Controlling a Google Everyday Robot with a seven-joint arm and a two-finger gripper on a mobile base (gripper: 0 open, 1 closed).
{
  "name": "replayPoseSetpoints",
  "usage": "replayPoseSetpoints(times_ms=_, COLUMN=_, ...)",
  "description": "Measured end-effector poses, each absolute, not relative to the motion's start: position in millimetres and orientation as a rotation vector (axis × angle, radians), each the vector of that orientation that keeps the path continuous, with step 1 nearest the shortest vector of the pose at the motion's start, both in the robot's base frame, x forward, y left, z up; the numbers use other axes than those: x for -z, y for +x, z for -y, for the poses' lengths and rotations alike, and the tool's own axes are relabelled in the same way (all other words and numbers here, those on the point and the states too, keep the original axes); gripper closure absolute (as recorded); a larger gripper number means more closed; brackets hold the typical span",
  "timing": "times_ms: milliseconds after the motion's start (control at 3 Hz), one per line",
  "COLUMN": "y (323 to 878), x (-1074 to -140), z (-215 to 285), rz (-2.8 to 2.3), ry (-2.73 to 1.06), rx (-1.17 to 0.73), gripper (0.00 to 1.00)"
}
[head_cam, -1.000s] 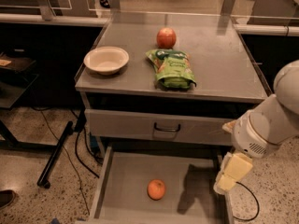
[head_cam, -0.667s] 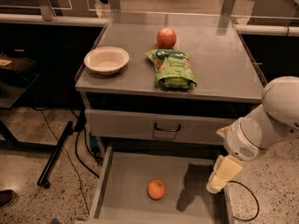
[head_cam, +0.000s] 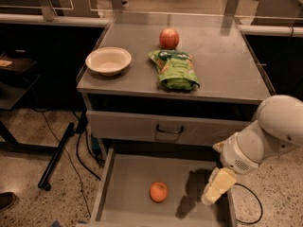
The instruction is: Pick orange from middle drawer and place on counter
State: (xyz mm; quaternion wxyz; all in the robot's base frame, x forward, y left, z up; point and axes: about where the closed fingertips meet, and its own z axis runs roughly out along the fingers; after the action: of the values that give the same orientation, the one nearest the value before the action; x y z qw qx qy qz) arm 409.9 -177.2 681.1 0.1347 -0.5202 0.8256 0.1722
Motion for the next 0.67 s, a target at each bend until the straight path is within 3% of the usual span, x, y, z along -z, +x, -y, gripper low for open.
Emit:
replayPoseSetpoints(times_ms=333, y=410.0, x=-628.8, z=167.3, rz=-2.392, ry=-1.422, rx=-0.648, gripper=0.00)
replayPoseSetpoints(times_ms=667, y=408.8, x=-631.5, z=167.7, rz=-2.395, ry=-1.415, rx=-0.643, gripper=0.00)
